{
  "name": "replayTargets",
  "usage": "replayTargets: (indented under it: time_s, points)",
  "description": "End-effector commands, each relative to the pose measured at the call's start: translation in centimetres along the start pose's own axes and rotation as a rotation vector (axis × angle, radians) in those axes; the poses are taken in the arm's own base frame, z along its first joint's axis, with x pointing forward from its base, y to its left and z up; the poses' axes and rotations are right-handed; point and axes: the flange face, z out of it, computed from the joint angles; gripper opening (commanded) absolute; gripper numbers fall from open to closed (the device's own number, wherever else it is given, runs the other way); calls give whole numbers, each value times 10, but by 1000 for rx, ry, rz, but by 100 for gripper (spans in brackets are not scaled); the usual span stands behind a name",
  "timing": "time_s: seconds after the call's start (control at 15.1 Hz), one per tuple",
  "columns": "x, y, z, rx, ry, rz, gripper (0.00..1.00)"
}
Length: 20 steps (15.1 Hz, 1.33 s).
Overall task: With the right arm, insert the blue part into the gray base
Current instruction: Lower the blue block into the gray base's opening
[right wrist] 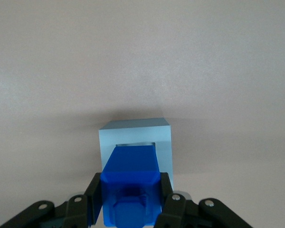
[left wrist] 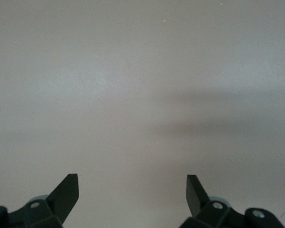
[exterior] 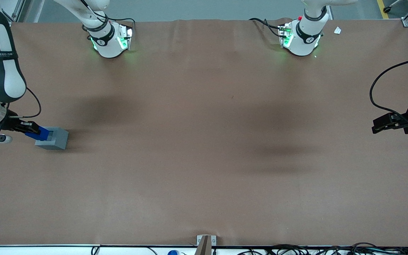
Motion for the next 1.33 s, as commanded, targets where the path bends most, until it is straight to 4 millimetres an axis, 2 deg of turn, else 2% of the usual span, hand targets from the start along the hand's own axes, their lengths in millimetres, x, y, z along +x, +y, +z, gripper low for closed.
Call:
replayTargets:
  time_s: [0.0, 0.66, 1.26]
  points:
    - [-4, 1, 2, 19, 11, 1, 7]
    - [-2, 1, 17, 16, 7, -3, 7]
    - [-5, 1, 23, 19, -5, -10, 7]
